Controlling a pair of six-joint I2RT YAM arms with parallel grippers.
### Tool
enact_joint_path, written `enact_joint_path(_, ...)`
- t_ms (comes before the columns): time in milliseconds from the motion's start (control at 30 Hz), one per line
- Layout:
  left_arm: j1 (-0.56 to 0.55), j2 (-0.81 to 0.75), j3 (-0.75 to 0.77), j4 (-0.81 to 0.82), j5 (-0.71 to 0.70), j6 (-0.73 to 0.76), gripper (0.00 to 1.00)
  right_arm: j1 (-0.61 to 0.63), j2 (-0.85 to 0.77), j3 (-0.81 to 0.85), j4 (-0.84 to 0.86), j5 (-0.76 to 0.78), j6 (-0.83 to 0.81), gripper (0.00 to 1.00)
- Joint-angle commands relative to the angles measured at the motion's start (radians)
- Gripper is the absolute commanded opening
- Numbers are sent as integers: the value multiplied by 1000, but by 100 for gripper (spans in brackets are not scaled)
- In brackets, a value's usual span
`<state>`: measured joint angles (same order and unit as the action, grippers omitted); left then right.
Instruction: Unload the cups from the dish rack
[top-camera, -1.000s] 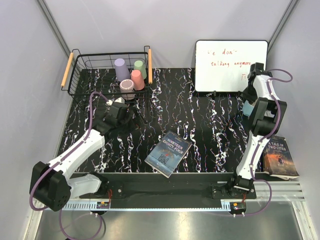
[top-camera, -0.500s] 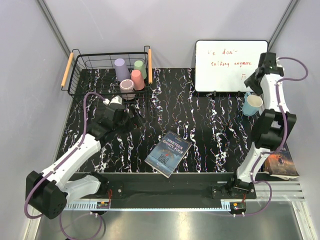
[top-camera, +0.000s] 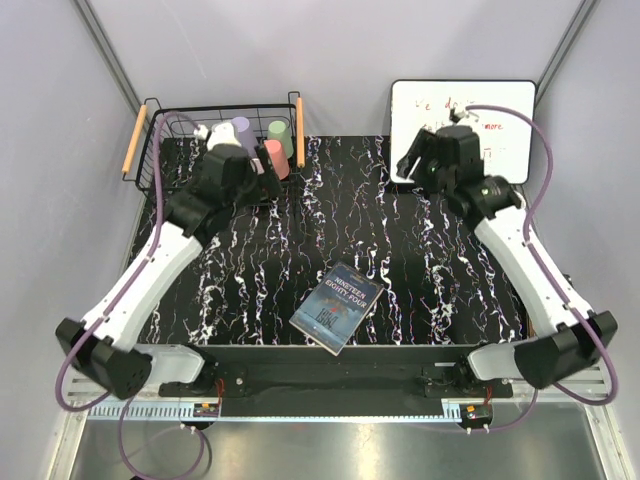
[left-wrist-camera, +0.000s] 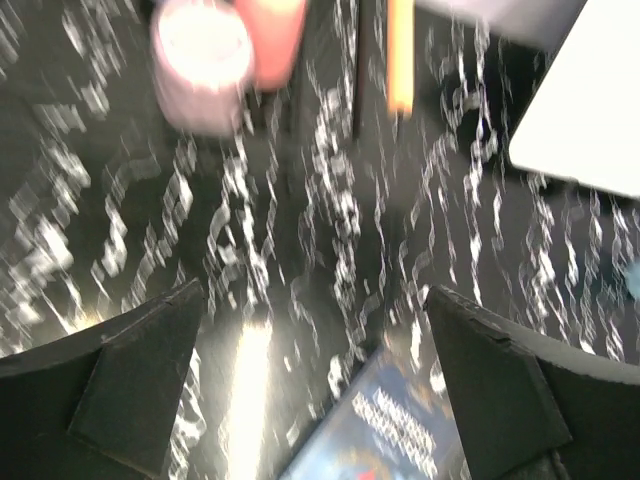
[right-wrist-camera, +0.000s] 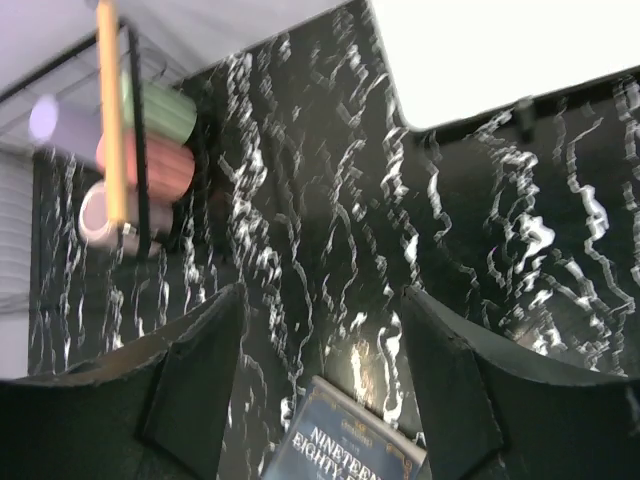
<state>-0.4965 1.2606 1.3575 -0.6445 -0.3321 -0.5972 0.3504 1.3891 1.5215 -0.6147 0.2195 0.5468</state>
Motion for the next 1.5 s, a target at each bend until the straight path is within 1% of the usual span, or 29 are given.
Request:
enact_joint_path(0, 36, 155, 156, 8, -133, 175, 99, 120, -79, -141, 104, 92, -30, 72)
enact_joint_path(33, 51, 189, 185, 8, -131, 183, 99, 175, -103, -161, 119, 102, -36, 72)
enact_joint_path(67, 70, 259, 236, 8, -116, 189, 99, 202, -116, -199, 124, 113, -39, 72)
enact_joint_path(100, 110, 290, 258, 11, -105, 185, 99, 222, -143, -220, 136, 110, -44, 72)
enact_joint_path(167, 151, 361, 320, 16, -65, 182, 99, 278, -176, -285, 176, 90, -50, 72)
enact_joint_path(200, 188, 432, 342, 20, -47, 177, 99, 298, -203, -306, 190, 81, -48, 72)
enact_joint_path(267, 210, 500, 405, 38, -2, 204, 99, 340, -228, -358, 230, 60, -56, 72)
enact_joint_path(300, 223, 561, 419, 80, 17, 223, 99, 349, -242, -371, 242, 51, -61, 72)
enact_joint_path(367, 231, 612, 431, 135, 5, 238, 99, 363, -245, -388, 256, 37, -67, 72)
enact_joint_path(433, 256, 670, 446, 184, 53, 232, 99, 364, -248, -403, 257, 21, -68, 72)
enact_joint_path(500, 260, 704, 488, 209, 56, 247, 99, 364, -243, -411, 262, 8, -84, 72)
enact_joint_path(533, 260, 742, 508, 209, 62, 255, 99, 366, -240, -415, 265, 4, -90, 72)
enact_joint_path(633, 260, 787, 568, 204, 68, 260, 99, 366, -223, -426, 279, -3, -100, 73)
enact_joint_path(800, 262, 841, 598, 189, 67, 266, 99, 366, -193, -417, 302, -25, -105, 73)
enact_joint_path(900, 263, 856, 589, 184, 59, 255, 99, 366, -193, -412, 306, -25, -107, 73)
enact_joint_path(1067, 265, 832, 502, 189, 41, 205, 99, 366, -196, -428, 306, -20, -100, 74)
enact_joint_path(1233, 265, 781, 410, 232, 41, 194, 99, 364, -191, -449, 323, -29, -88, 74)
enact_joint_path(1467, 266, 798, 396, 224, 35, 189, 99, 366, -202, -474, 334, -28, -76, 74)
